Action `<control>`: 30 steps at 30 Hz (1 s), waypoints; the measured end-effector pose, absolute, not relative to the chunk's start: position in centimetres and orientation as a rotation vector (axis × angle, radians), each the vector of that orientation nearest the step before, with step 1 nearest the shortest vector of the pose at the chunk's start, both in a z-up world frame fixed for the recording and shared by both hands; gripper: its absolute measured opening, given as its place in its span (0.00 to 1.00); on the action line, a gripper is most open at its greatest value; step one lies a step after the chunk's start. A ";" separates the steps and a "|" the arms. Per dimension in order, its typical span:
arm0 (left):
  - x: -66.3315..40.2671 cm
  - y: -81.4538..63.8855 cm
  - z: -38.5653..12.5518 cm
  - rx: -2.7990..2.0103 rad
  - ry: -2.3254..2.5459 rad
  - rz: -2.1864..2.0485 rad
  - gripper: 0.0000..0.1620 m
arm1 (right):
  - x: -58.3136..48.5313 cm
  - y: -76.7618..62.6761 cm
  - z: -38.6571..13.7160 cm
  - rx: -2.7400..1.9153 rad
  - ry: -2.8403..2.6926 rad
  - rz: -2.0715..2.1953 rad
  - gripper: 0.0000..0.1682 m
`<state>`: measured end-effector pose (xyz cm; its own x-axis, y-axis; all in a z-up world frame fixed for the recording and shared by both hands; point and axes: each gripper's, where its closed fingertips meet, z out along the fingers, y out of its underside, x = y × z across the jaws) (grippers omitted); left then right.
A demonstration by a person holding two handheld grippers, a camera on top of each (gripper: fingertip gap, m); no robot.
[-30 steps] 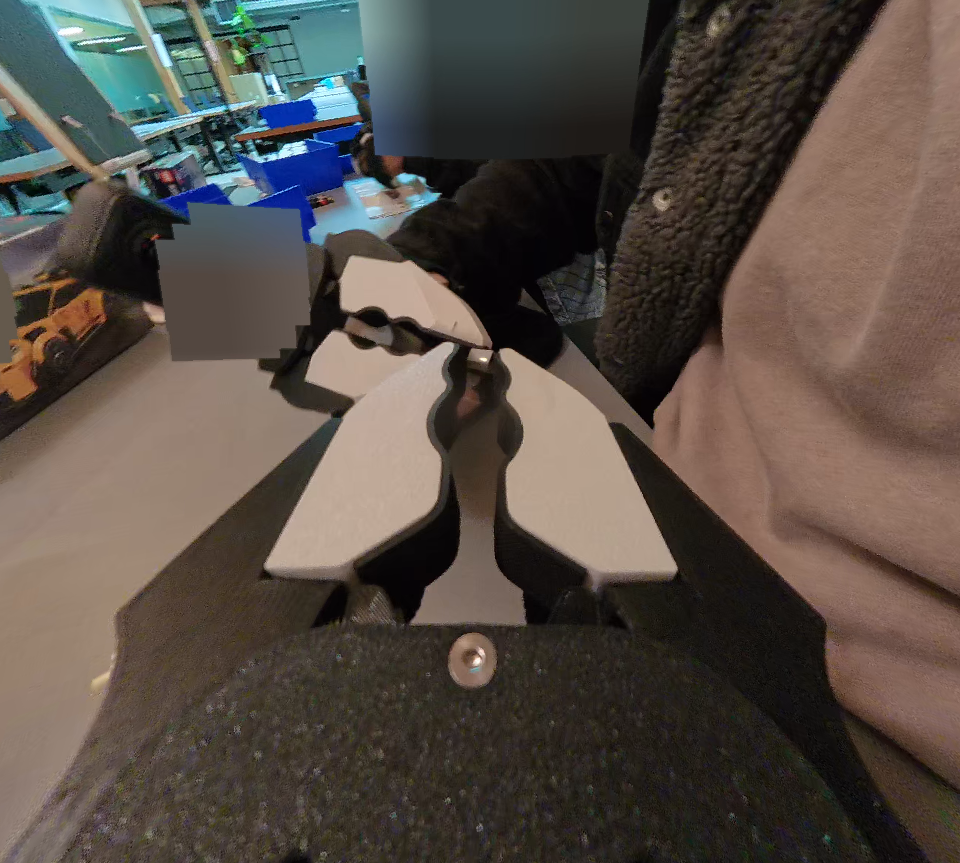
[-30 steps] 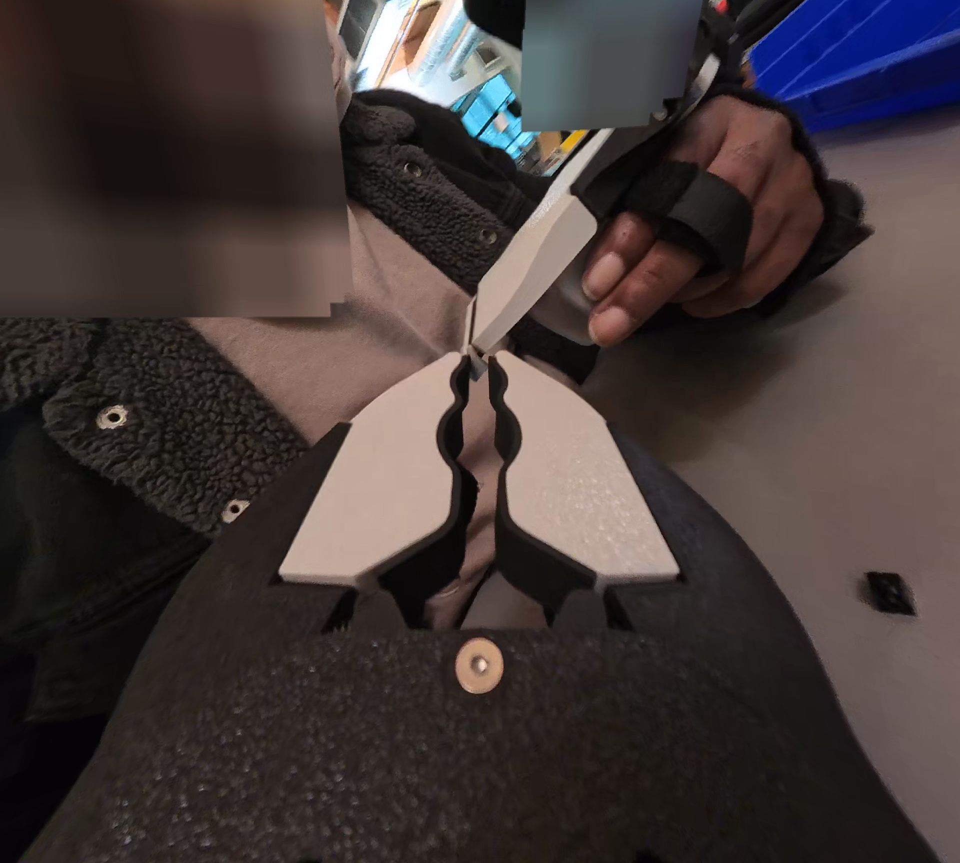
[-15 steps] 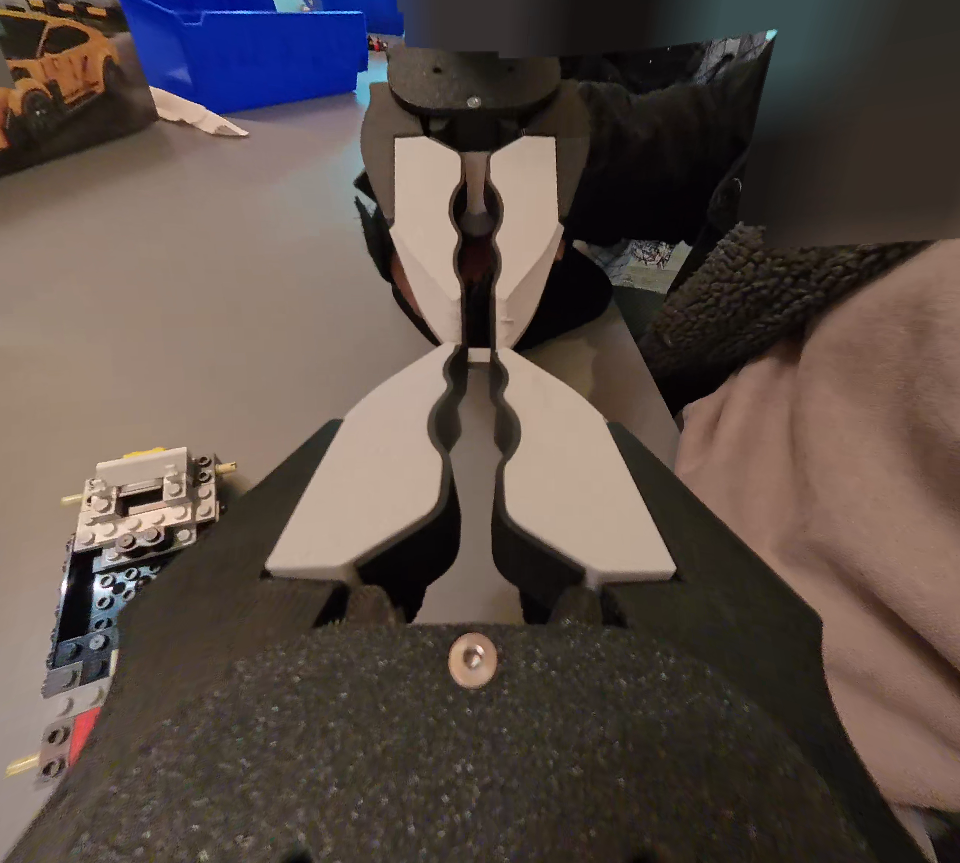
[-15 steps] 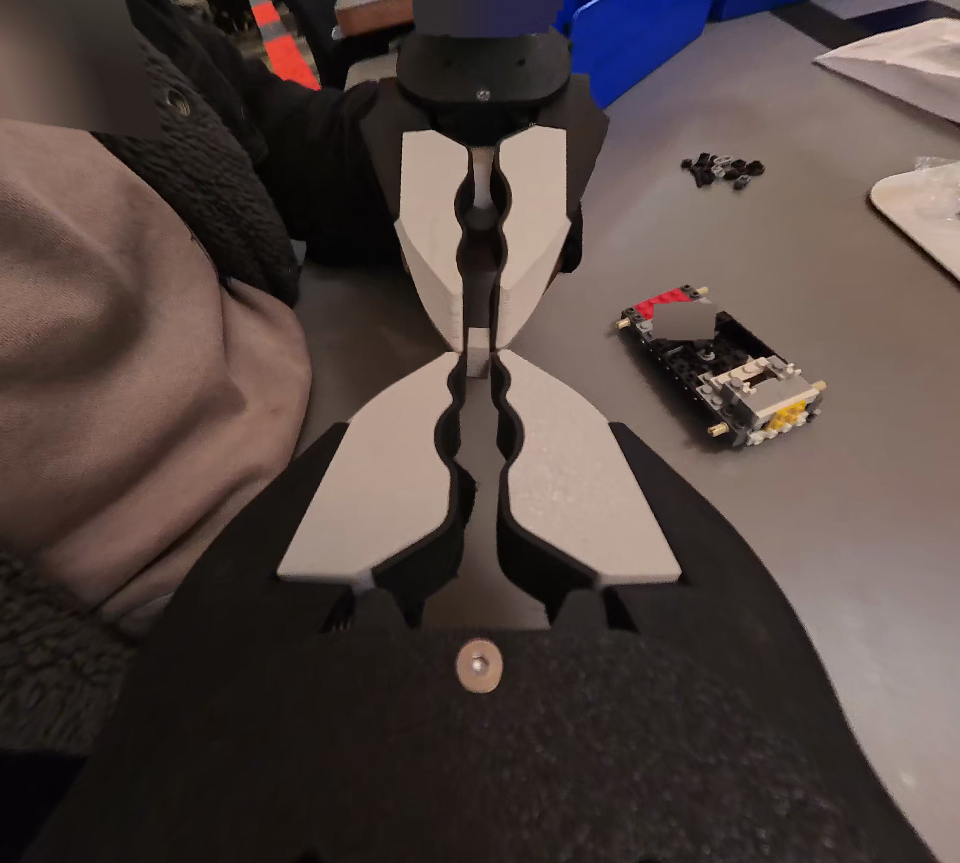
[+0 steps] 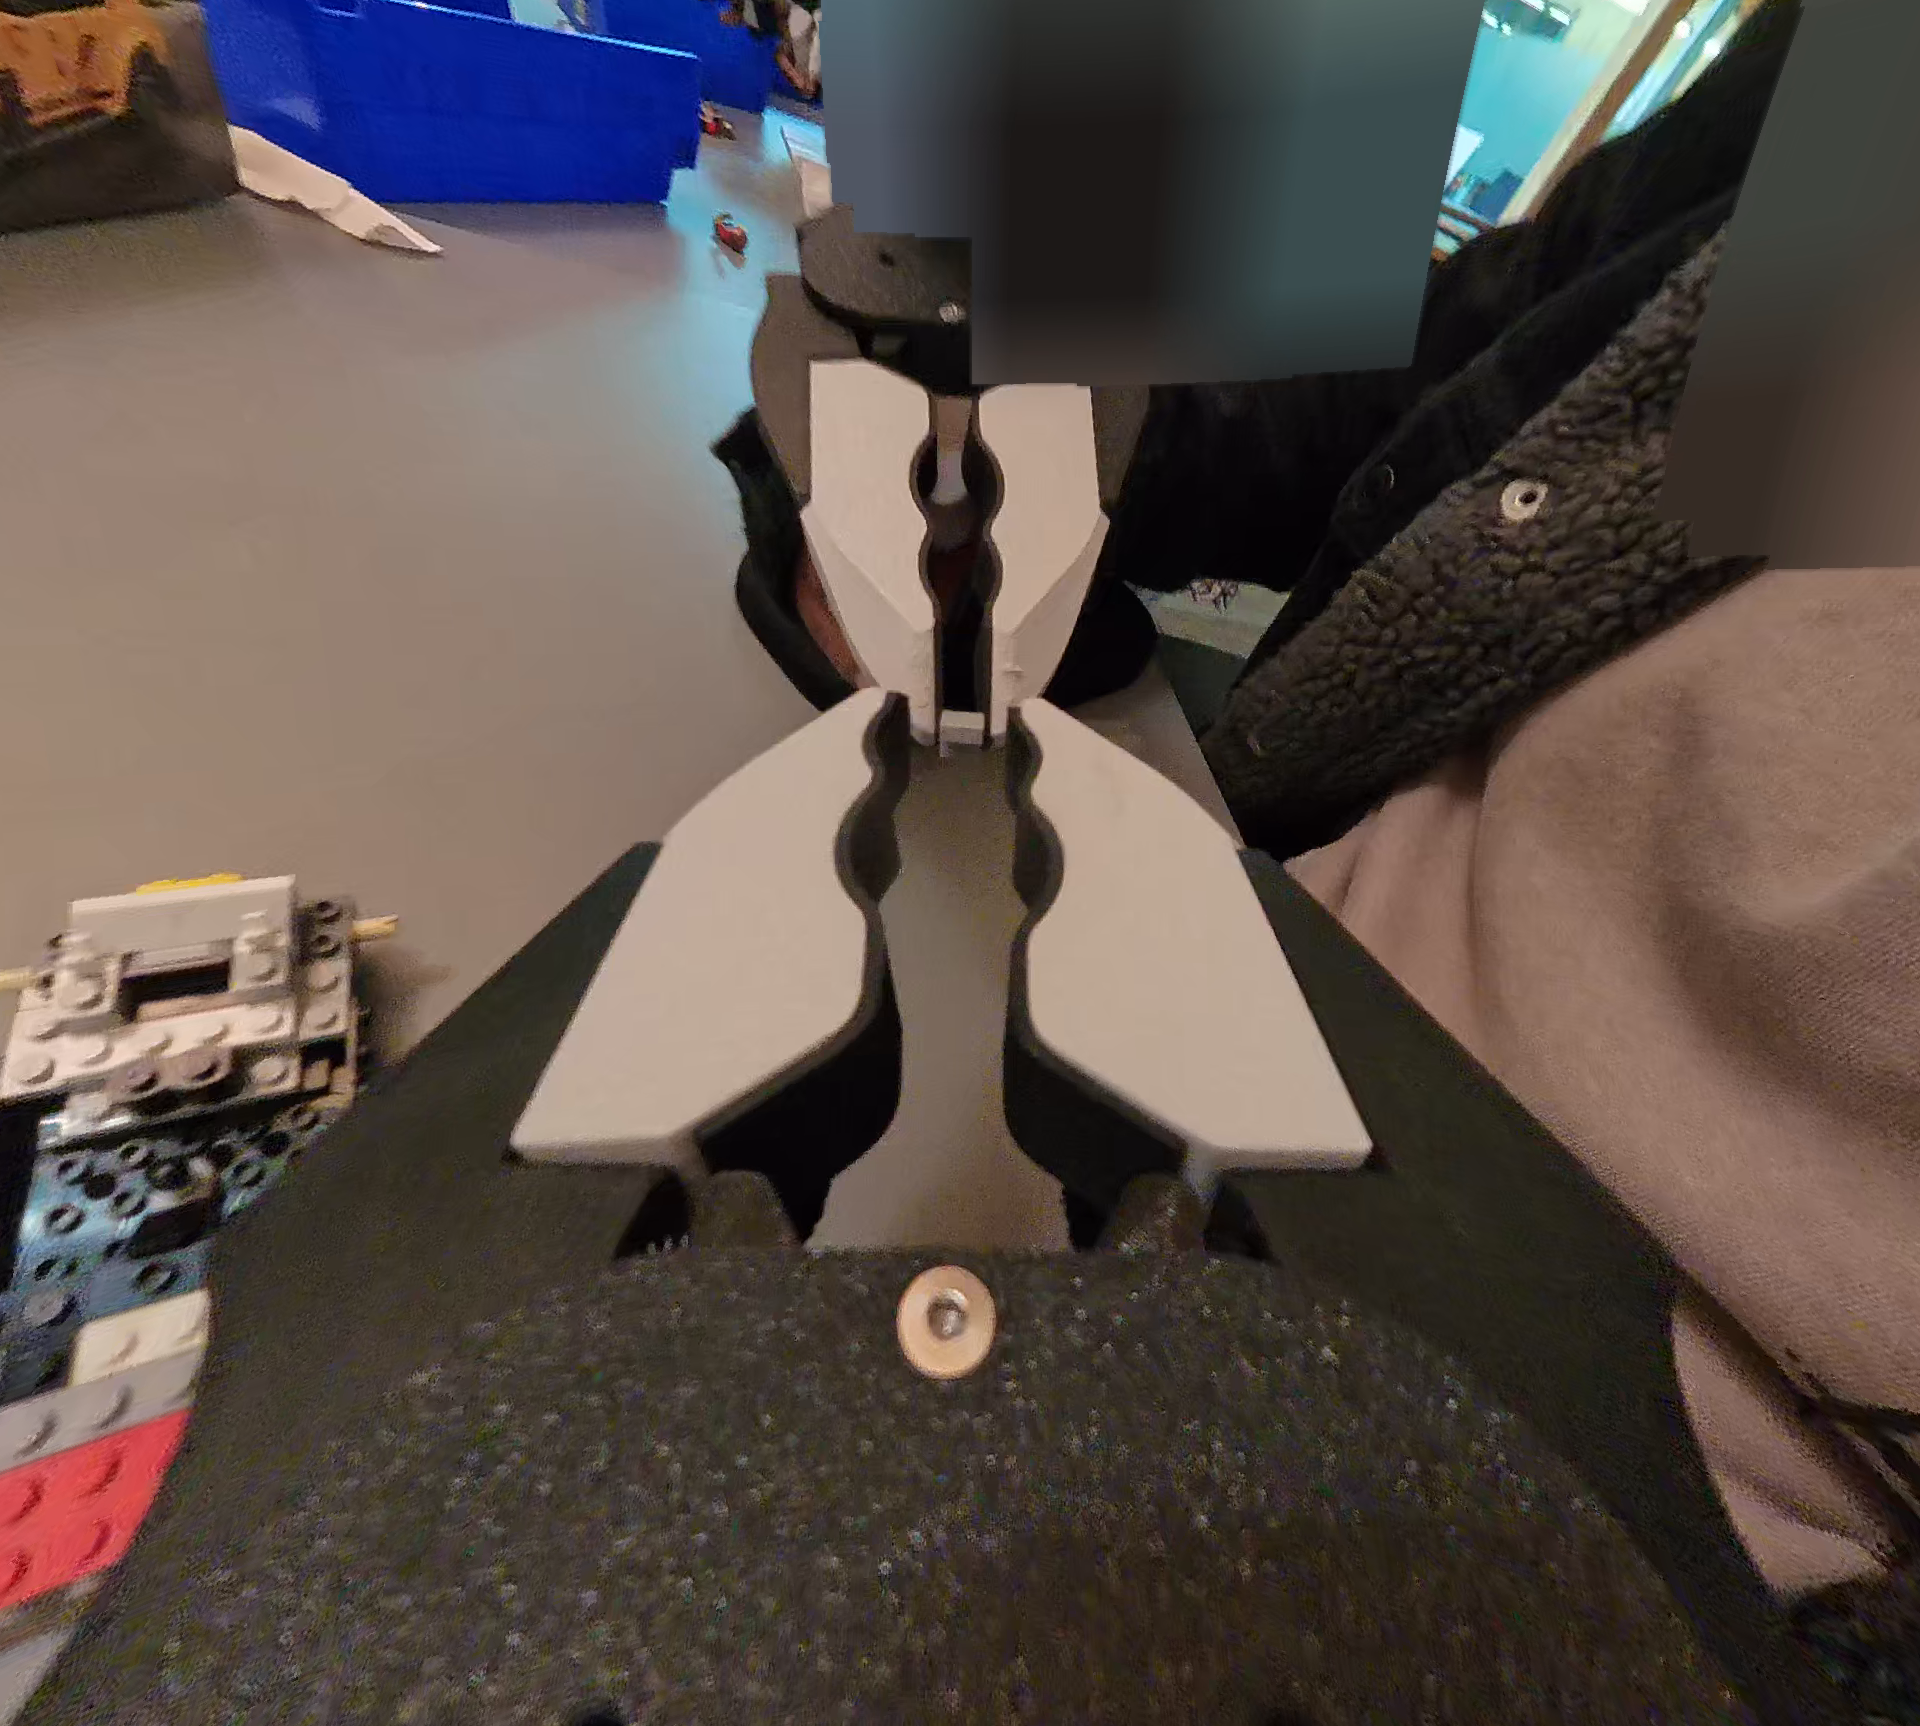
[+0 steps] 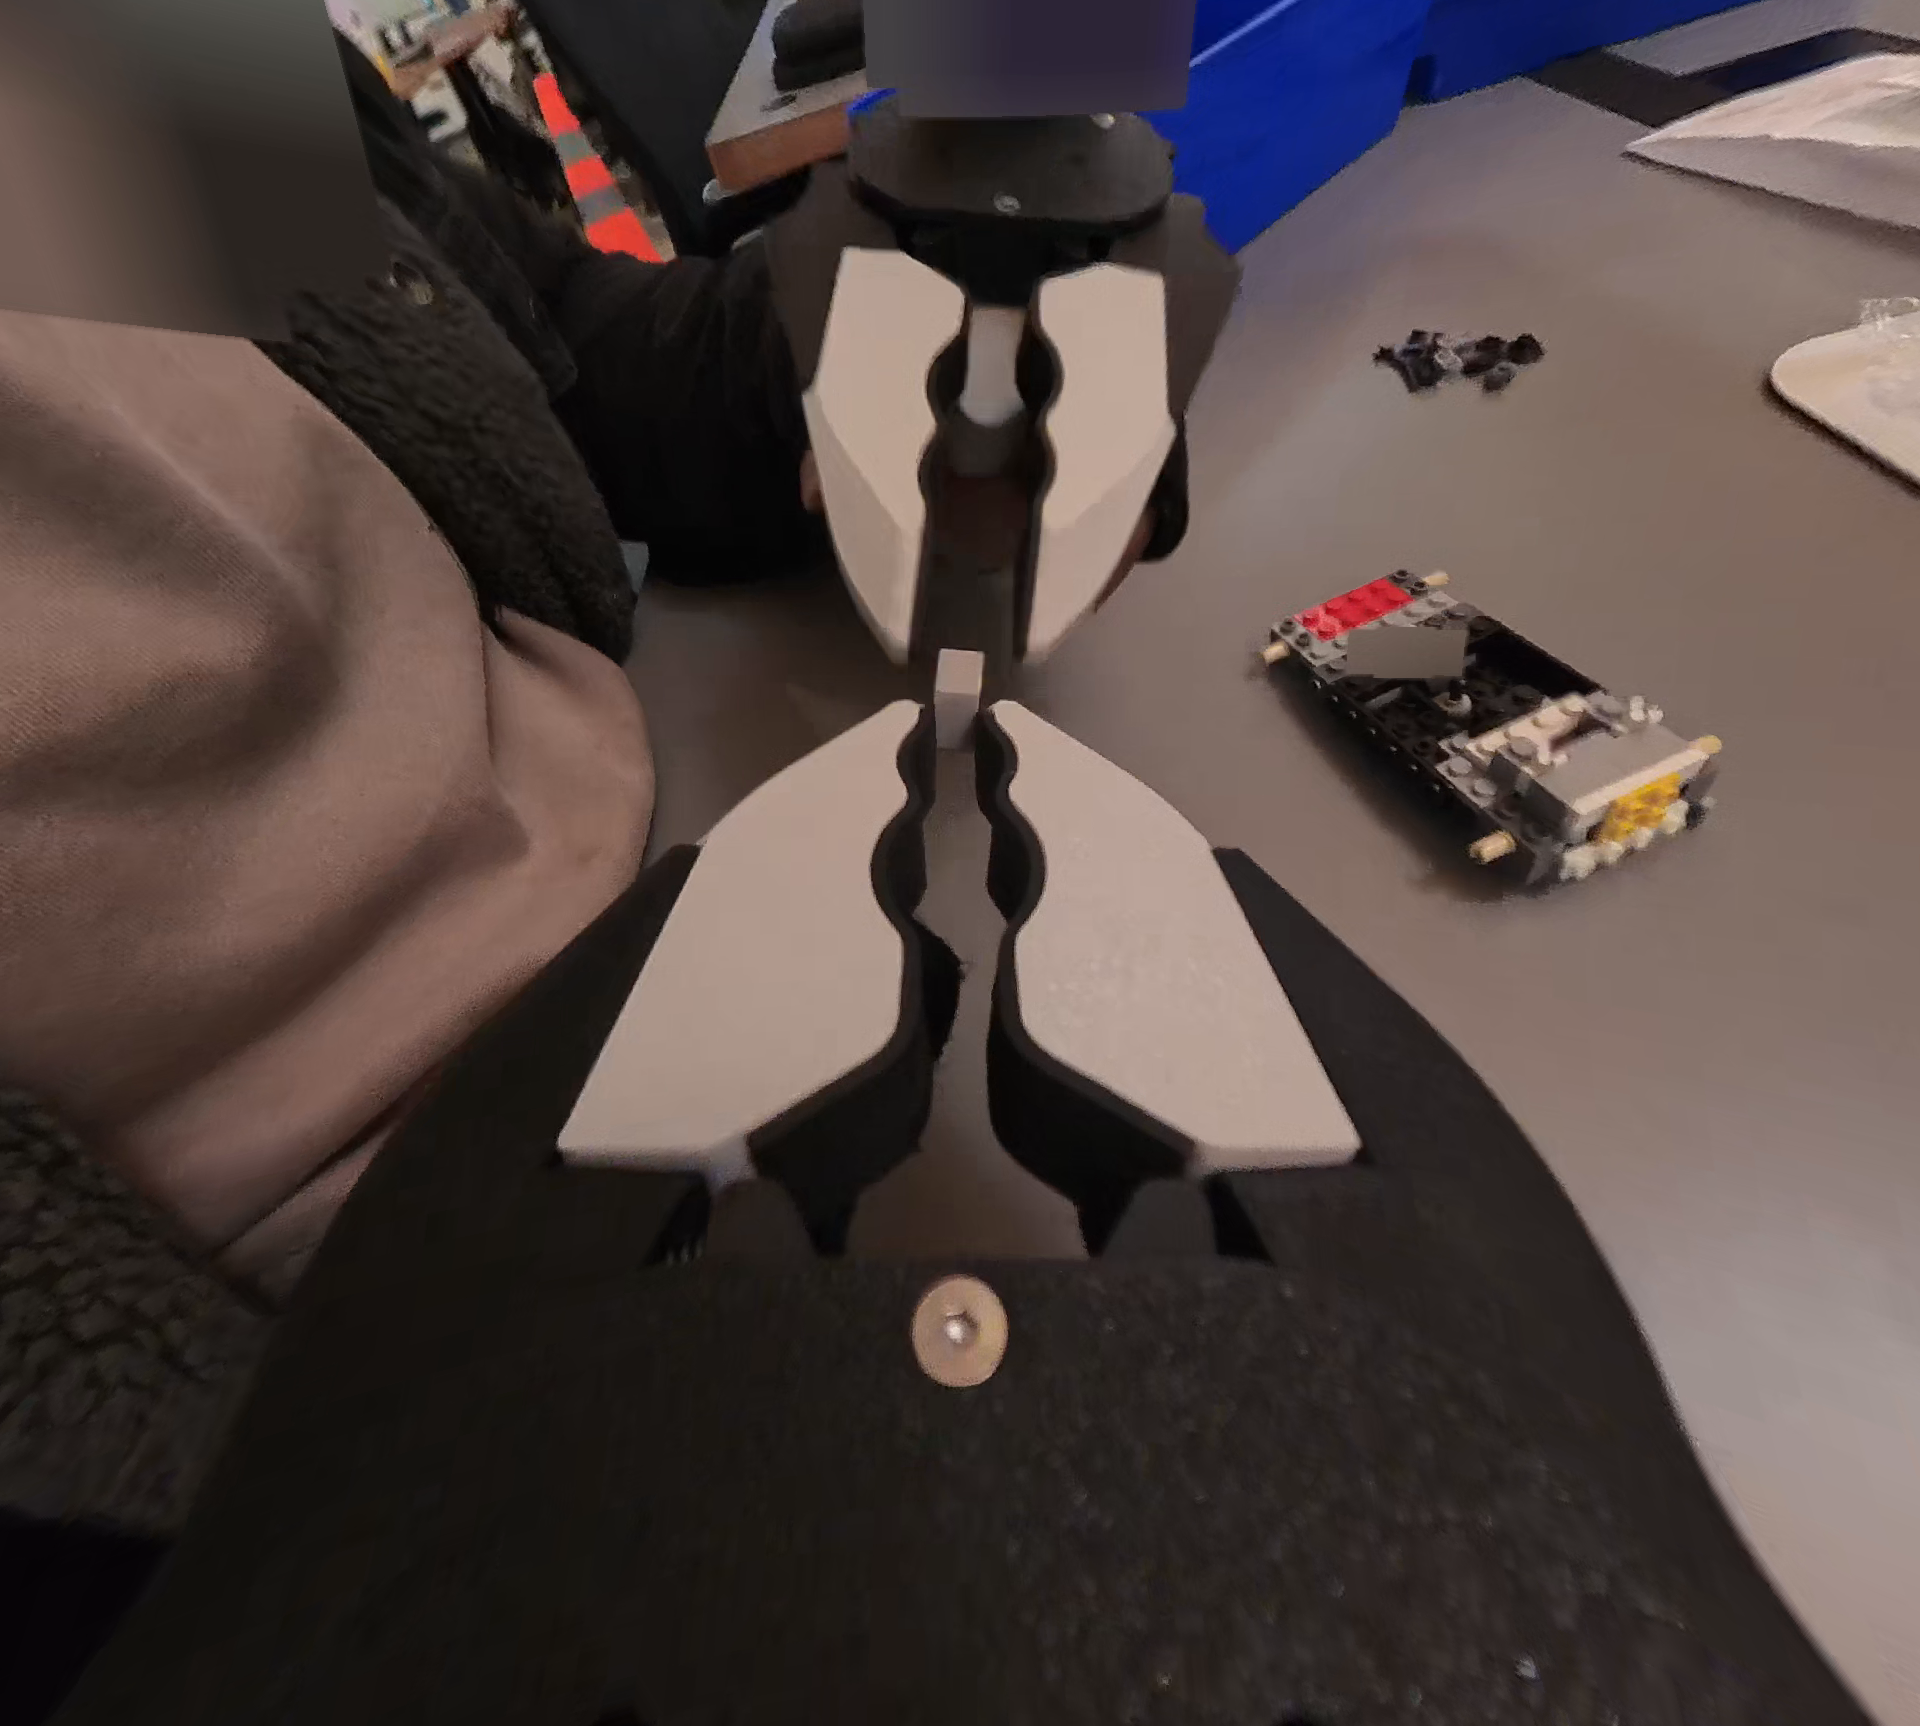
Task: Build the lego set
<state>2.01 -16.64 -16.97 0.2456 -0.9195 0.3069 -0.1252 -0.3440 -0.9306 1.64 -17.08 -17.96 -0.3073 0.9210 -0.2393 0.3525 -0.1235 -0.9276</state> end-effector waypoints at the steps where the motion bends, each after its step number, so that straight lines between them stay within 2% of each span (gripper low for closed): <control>1: 1.6 -16.3 -17.0 -1.688 0.962 -1.186 0.12 | 1.7 -16.7 -18.4 -1.458 -1.609 1.455 0.04; 6: -0.7 -14.8 -23.0 -2.011 1.033 -0.915 0.15 | 2.5 -14.8 -17.6 -1.534 -1.393 1.591 0.04; 10: -0.5 -14.6 -25.2 -2.093 1.069 -0.820 0.11 | 2.9 -13.3 -17.1 -1.529 -1.302 1.609 0.04; 19: 0.0 -14.2 -27.6 -2.186 1.126 -0.665 0.12 | 3.4 -12.3 -16.6 -1.491 -1.216 1.650 0.04; 30: 0.2 -13.9 -28.0 -2.193 1.180 -0.537 0.10 | 3.7 -12.2 -16.2 -1.469 -1.191 1.685 0.04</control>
<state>0.19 -13.87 -27.97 0.5264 -0.8471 0.0726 -0.6114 -0.4364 -0.6601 3.75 -12.16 -16.22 -0.2082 0.8767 -0.4336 0.1160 -0.4180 -0.9010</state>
